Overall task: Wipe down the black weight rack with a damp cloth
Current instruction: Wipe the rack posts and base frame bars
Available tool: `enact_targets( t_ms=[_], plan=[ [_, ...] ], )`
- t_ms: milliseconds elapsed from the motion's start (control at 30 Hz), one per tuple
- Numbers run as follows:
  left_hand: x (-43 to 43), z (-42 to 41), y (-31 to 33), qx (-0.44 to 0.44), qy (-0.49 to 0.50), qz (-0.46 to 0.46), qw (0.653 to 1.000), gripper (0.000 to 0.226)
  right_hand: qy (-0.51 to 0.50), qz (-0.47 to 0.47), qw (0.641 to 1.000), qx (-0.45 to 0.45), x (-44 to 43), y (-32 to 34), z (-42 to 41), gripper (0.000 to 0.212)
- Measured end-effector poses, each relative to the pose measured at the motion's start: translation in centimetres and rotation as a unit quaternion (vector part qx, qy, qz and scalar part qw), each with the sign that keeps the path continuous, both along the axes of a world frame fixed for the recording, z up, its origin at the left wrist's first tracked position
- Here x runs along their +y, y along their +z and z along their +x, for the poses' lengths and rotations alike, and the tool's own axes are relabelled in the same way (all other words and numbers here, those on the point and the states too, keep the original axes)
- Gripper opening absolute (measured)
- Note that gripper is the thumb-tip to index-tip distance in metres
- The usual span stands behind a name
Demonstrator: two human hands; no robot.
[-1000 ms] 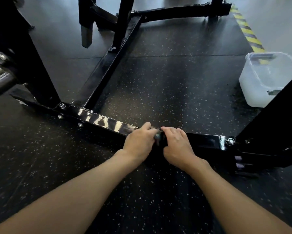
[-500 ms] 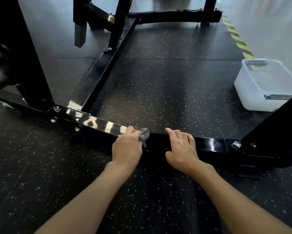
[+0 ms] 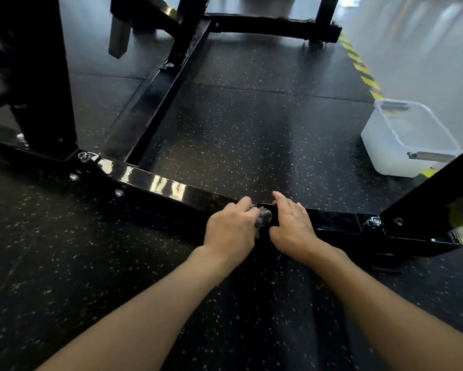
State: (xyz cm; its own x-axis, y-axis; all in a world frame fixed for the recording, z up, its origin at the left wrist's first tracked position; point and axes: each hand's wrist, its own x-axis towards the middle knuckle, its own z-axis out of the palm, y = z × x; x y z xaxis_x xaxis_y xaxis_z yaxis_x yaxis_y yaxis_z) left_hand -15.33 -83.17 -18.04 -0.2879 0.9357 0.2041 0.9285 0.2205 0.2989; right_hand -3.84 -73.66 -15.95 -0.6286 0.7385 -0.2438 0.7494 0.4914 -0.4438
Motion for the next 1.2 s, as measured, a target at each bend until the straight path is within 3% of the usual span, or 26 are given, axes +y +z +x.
enact_targets(
  t_ms=[167,300,400,467,567,733,900,1067,1200],
  plan=[
    [0.4,-2.1,-0.5,0.041,0.097,0.015,0.994,0.024,-0.003,0.011,1.0,0.016,-0.1,-0.4,-0.1,0.083],
    [0.5,1.0,-0.8,0.083,0.059,0.042,0.994,0.033,-0.029,0.024,0.999,0.028,-0.5,-0.8,-0.6,0.073],
    [1.0,-0.1,-1.5,0.059,0.044,0.107,0.992,0.018,-0.024,0.041,0.998,0.038,-0.6,-1.2,-0.3,0.072],
    [1.2,0.1,-1.8,0.034,0.002,0.1,0.994,0.004,-0.03,0.054,0.997,0.047,-0.7,-1.3,-0.3,0.072],
    [1.0,-0.3,-1.7,0.031,-0.048,0.077,0.995,0.01,-0.036,0.062,0.996,0.048,-0.8,-1.3,-0.6,0.074],
    [0.6,-4.0,-0.9,-0.003,0.116,0.097,0.988,0.016,-0.03,0.057,0.997,0.031,-0.6,-0.9,-0.9,0.077],
    [0.6,-0.5,-1.1,0.016,-0.023,0.098,0.995,0.029,-0.009,0.075,0.997,0.008,-0.7,-1.0,-1.9,0.074],
    [0.4,-4.7,-1.1,0.005,0.116,0.099,0.988,0.018,0.01,0.081,0.997,-0.005,-0.9,-1.1,-1.7,0.08],
    [1.2,-0.5,-0.9,-0.025,-0.006,0.097,0.995,0.026,0.022,0.092,0.996,-0.008,-0.9,-1.3,-2.0,0.078]
  ],
)
